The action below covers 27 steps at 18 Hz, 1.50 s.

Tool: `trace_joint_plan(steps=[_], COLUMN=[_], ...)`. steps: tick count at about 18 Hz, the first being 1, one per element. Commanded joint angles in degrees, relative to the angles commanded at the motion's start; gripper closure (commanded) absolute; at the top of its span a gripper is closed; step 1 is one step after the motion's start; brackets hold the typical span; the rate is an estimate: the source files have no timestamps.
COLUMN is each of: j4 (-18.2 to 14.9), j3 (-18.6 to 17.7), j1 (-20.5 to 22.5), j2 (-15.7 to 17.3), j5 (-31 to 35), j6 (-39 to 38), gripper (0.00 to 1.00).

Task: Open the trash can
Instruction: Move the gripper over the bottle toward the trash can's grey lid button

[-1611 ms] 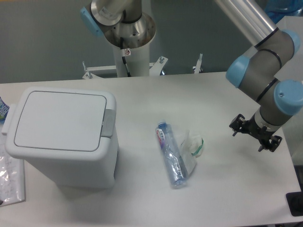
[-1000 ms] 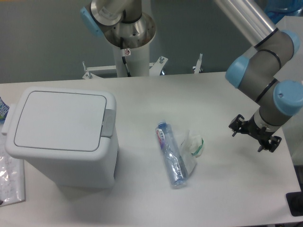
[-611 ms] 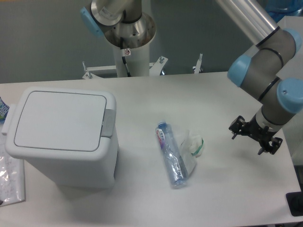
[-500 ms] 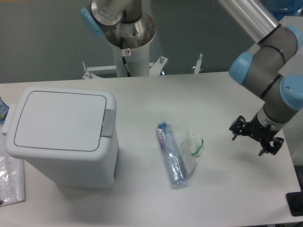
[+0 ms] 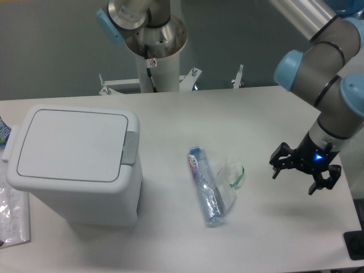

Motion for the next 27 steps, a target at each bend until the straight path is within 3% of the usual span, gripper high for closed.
trace_joint_plan(steps=[9,14,16,23,27], j4=[0.09,0.70,0.70,0.79,0.96], j3=[0.09,-0.18,-0.61,-9.83,-14.66], j1=[-7.20,-8.44,-8.53,-10.81,-12.04], j2=[3.43,7.64,9.40,17.05,19.78], j5=[-2.73,-14.14,-15.48,-15.57,-15.22], j6=[-10.47,-19.25,-20.49,-20.58,-20.93], gripper=[0.00,0.00,0.00,0.00,0.00])
